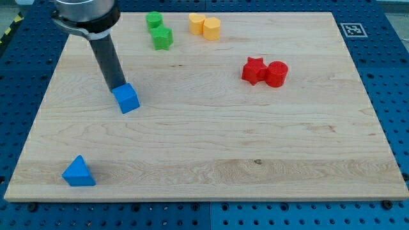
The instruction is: Move the blue cube closer to the blue triangle
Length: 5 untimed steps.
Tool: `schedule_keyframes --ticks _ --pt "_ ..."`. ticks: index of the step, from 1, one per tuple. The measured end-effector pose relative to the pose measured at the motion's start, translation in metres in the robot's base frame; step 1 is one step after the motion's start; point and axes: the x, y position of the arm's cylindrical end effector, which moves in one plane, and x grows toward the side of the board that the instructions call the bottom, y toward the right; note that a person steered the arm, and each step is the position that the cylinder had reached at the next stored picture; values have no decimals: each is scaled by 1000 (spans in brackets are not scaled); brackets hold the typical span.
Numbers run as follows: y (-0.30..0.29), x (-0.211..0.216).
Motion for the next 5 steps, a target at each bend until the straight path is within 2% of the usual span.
schedule_keyframes --ticks 3,5 --pt "10 14" --pt "41 24"
